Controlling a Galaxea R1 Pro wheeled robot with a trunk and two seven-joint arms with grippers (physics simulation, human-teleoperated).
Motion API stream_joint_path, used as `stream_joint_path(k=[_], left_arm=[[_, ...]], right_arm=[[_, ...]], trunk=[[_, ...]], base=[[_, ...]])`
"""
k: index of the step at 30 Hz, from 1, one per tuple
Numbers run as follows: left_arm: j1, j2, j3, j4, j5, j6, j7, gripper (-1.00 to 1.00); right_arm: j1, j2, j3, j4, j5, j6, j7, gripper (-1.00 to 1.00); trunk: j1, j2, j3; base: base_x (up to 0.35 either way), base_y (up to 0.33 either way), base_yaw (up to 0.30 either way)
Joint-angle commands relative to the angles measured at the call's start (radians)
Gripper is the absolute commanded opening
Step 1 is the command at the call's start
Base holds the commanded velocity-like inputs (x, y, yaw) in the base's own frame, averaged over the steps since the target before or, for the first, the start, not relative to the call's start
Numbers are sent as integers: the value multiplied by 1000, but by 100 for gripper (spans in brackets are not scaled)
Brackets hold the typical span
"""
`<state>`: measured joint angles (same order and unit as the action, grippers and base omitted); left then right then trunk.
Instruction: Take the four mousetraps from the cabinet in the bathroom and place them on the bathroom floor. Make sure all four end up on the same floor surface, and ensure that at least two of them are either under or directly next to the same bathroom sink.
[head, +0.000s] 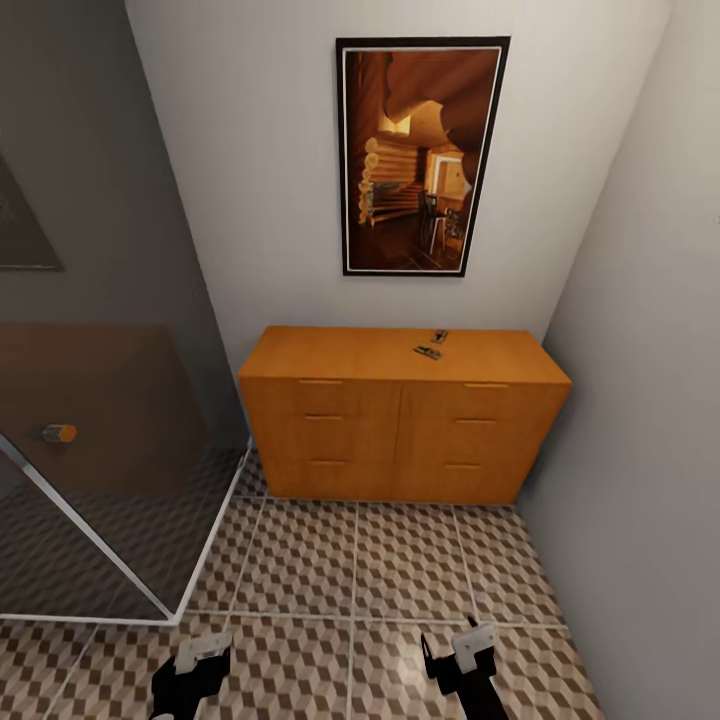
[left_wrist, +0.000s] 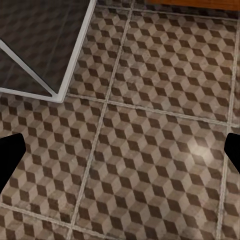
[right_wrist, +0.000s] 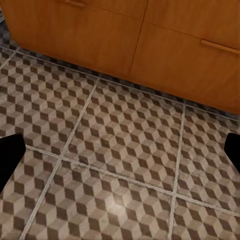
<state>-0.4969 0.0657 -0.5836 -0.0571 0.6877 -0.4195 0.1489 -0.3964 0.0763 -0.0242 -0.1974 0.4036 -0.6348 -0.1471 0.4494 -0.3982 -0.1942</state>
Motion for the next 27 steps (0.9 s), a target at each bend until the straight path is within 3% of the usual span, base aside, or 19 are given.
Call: stream_joint_path(k=[1, 18, 27], left_arm=[[0, 0, -8, -1, 1, -1, 8, 100], [0, -1, -8, -1, 1, -1, 8, 100], [0, -1, -8, -1, 1, -1, 8, 100]], right_arm=[[-1, 0, -2, 1, 11, -2, -8, 100], [-1, 0, -2, 1, 11, -2, -8, 100], [-1, 0, -2, 1, 12, -2, -8, 100]], trunk=[[1, -2, 0], [1, -2, 19], [1, -2, 26]], base=[[0, 0, 0], [0, 0, -5], [0, 0, -165]])
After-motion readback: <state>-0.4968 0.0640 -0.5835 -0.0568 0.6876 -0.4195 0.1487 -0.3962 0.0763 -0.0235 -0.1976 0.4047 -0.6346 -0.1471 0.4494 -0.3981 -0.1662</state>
